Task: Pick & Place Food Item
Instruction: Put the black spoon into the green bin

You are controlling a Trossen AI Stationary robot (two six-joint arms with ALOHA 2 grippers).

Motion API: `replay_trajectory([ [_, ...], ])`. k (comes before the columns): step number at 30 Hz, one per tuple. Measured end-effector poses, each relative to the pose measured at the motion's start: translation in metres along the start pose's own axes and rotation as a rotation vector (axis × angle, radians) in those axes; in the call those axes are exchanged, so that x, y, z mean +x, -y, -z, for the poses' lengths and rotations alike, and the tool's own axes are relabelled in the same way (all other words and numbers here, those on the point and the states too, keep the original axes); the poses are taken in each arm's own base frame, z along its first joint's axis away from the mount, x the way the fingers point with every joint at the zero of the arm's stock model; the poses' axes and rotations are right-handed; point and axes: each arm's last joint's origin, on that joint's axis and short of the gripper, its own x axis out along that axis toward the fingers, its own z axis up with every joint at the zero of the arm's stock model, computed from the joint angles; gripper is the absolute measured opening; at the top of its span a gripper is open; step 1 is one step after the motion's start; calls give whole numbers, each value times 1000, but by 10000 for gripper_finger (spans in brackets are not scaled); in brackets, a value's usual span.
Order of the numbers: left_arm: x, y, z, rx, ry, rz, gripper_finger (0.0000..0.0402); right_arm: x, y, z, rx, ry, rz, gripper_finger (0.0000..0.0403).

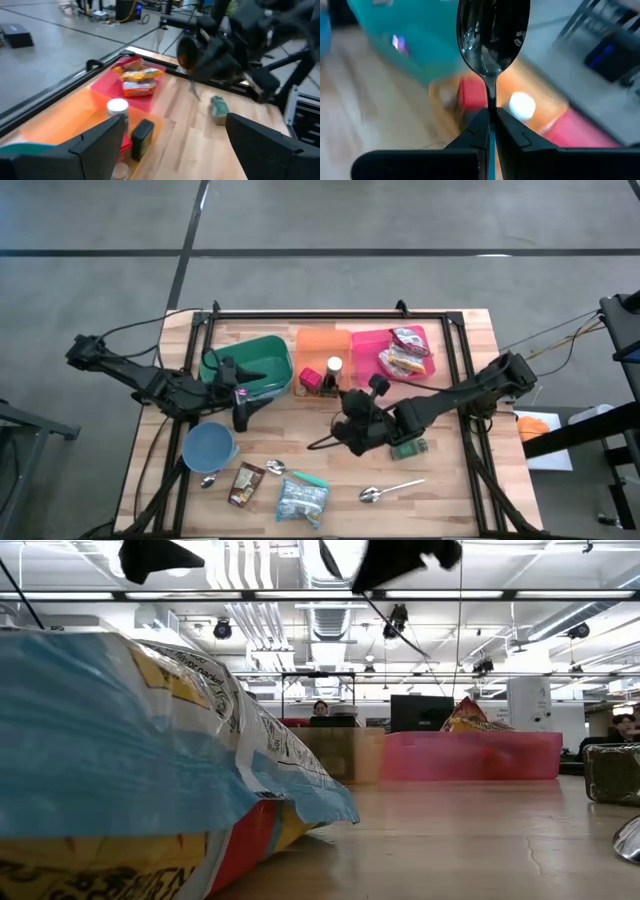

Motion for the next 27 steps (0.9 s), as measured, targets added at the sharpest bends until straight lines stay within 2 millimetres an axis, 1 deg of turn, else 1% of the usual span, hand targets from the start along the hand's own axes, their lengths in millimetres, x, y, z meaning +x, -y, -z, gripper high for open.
replay_trajectory([
  [3, 7, 7, 1, -4, 1, 39, 346, -3, -4, -14, -4, 74, -7, 11],
  [7, 18, 16, 1, 22, 31, 61, 346, -3, -12, -31, 13, 183, -65, 11],
  [11, 30, 26, 1, 58, 76, 73, 346, -3, -19, -45, 23, 295, -193, 11],
  [15, 42, 34, 5, 96, 100, 81, 346, -3, -22, -57, 24, 409, -362, 11],
  [20, 52, 43, 8, 128, 118, 143, 346, 0, -21, -63, 12, 450, -474, 11],
  [23, 53, 46, 8, 132, 123, 184, 346, 1, -21, -63, 15, 445, -493, 11],
  [27, 52, 44, 8, 138, 114, 183, 346, 3, -21, -60, 0, 432, -500, 11],
])
